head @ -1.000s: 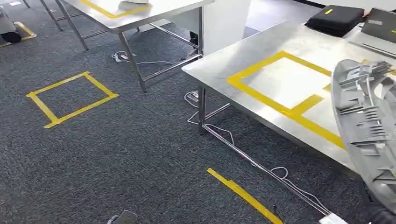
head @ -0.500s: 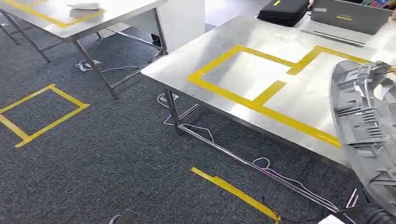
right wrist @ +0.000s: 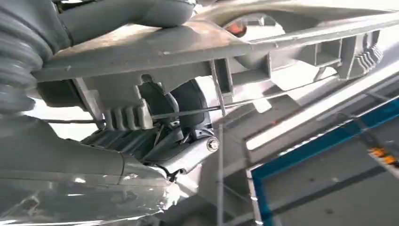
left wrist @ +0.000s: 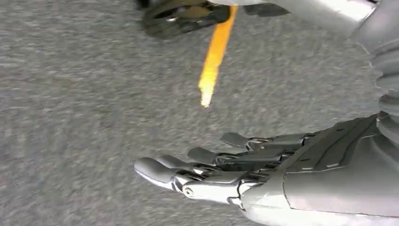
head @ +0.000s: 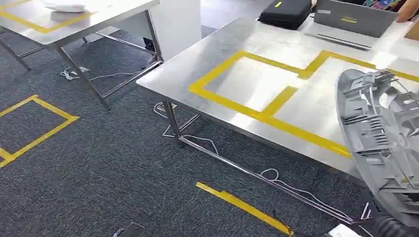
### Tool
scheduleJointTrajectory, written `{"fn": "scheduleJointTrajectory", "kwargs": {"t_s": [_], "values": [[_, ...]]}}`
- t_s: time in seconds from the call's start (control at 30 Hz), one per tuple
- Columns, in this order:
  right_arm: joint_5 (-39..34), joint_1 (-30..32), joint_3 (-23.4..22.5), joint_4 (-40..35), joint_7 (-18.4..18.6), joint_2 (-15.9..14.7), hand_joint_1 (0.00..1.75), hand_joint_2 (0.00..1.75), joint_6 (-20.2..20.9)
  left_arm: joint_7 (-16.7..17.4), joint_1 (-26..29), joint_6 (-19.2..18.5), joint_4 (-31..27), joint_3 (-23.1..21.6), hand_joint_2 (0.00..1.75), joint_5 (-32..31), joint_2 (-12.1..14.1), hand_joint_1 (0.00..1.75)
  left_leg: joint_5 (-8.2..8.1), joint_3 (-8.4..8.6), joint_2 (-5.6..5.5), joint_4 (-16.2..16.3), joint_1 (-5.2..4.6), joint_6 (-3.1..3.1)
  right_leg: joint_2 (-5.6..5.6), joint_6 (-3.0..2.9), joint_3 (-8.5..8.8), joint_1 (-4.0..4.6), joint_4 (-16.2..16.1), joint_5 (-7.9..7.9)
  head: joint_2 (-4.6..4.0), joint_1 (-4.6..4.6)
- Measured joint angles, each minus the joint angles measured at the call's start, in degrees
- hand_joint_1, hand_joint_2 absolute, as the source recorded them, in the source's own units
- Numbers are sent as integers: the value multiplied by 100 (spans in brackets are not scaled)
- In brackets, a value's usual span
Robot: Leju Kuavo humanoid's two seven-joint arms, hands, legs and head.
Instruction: Take the parts from the cabinet and place them on the table.
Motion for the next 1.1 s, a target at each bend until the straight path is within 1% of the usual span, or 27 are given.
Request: {"fn": "scheduleJointTrajectory", "kwargs": {"t_s": [0.07,0.13,0.17,0.2,0.23,0.27,0.3,0.33,0.37,0.4,0.43,0.47,0.5,0.53,0.57,0.6,0.67,0.7,0.73,0.77,0.8,0.83,0.87,0.97,1.0,1.03,1.1], "values": [[15,-14,7,7,-7,0,175,175,0,0,-10,0,0,2,175,0,-7,0,-73,64,-1,-8,-5,22,-29,-16,-554,-1,865,-106,2,26],[31,-7,4,22,0,-2,175,175,0,2,10,0,0,4,175,0,-7,0,-200,183,0,-8,-8,16,-35,29,-1113,-2,1455,-498,2,26],[33,-4,2,33,13,0,175,175,0,2,23,0,0,7,175,0,-4,0,-273,281,0,-8,-8,11,-41,49,-1248,-8,1442,-602,2,30],[35,2,0,44,22,0,175,175,0,2,31,0,0,9,175,0,-7,0,-357,389,-1,-9,-8,4,-47,59,-1288,-13,1270,-587,4,22],[42,7,0,52,26,0,175,175,0,0,34,2,0,9,175,0,-7,0,-453,520,-2,-9,-8,-7,-53,67,-1260,-17,940,-410,2,33],[48,7,0,61,26,0,175,175,0,2,34,4,0,11,175,0,-7,0,-552,640,0,-13,-8,-23,-71,70,-1201,-20,553,-65,2,35],[52,9,0,72,26,0,175,175,0,2,40,7,2,11,175,0,-2,0,-668,709,14,-21,-7,-49,-138,54,-1167,-23,206,654,4,43],[59,-1,0,90,26,0,175,175,0,2,35,4,2,13,175,0,2,0,-763,802,16,0,-25,-84,-195,7,-1180,21,185,794,2,26],[74,-7,0,103,33,-2,175,175,0,8,15,9,2,13,175,-2,0,0,-805,808,24,-56,-18,-135,-158,-82,-1083,69,189,669,2,26],[74,15,2,85,39,0,175,175,0,13,5,13,0,15,175,0,0,0,-793,913,31,-97,10,-177,-117,-142,-1069,70,163,665,2,19],[72,15,4,85,46,-2,175,175,0,13,-6,13,0,15,175,-7,-13,0,-713,902,29,-11,18,-212,-102,-176,-1018,86,136,614,4,48],[79,12,2,85,46,0,175,175,0,13,-26,13,0,15,175,-9,-24,0,-632,824,25,197,19,-247,-78,-217,-905,54,114,576,4,28],[83,30,7,83,48,0,175,175,-2,11,-35,15,0,15,175,-9,-39,0,-446,587,19,649,24,-269,-79,-255,-794,47,68,505,4,21],[83,25,7,83,48,2,175,175,-2,11,-46,15,0,17,175,-7,-39,0,-356,250,18,1160,28,-281,-83,-286,-697,44,45,435,4,-11],[87,13,9,85,46,2,175,175,-2,11,-41,15,0,15,175,-7,-42,0,-457,-85,18,1556,33,-288,-78,-308,-606,43,38,363,4,-7],[90,12,11,85,46,4,175,175,-2,11,-26,15,0,17,175,-7,-42,0,-717,-369,18,1803,34,-288,-60,-319,-502,44,27,277,4,-14],[87,15,11,85,50,4,175,175,-2,11,14,15,0,22,175,-5,-39,0,-1428,-757,17,1869,31,-282,-19,-317,-247,47,14,151,4,-16],[81,15,9,90,50,7,175,175,-2,11,16,20,0,24,175,0,-39,0,-1581,-884,17,1790,23,-258,-2,-317,-129,47,7,63,4,-9],[72,10,11,92,50,7,175,175,-2,9,12,20,0,26,175,2,-39,0,-1499,-955,4,1578,12,-240,76,-307,0,44,5,-31,4,-9],[46,-2,11,94,46,7,175,175,-2,0,23,20,0,28,175,2,-18,0,-1053,-971,-43,1243,-11,-217,94,-272,119,33,2,-130,4,-9],[18,-14,9,103,42,7,175,175,-2,-9,59,20,0,31,175,2,2,0,-311,-971,-155,859,-33,-182,131,-263,126,26,-12,-208,4,-18],[-13,-34,9,116,39,7,175,175,0,-11,99,11,11,33,175,2,28,0,352,-1042,-311,553,-54,-157,196,-248,243,23,28,-265,2,-26],[-28,-54,4,136,37,9,175,175,0,-15,127,7,15,39,175,2,57,0,388,-995,-400,570,-88,-116,300,-196,178,29,29,-351,4,-44],[-74,-40,-9,123,35,15,175,175,0,-26,49,0,13,50,175,0,42,0,395,-908,-267,488,-61,-85,450,-121,297,33,-96,-441,4,-40],[-81,-42,-11,122,35,15,175,175,-2,-26,12,-7,13,55,175,-2,19,0,403,-843,-201,414,-32,-79,359,-110,326,39,-84,-500,4,-42],[-94,-56,-11,122,31,13,175,175,-2,-26,-9,-7,13,59,175,-4,13,0,377,-780,-171,359,-27,-39,124,-64,231,51,108,-603,4,20],[-118,-81,-9,125,24,13,175,175,-2,-26,-19,-15,13,65,175,-9,-7,0,287,-696,-55,340,-27,-10,-27,-13,-300,40,966,-942,4,22]]}}
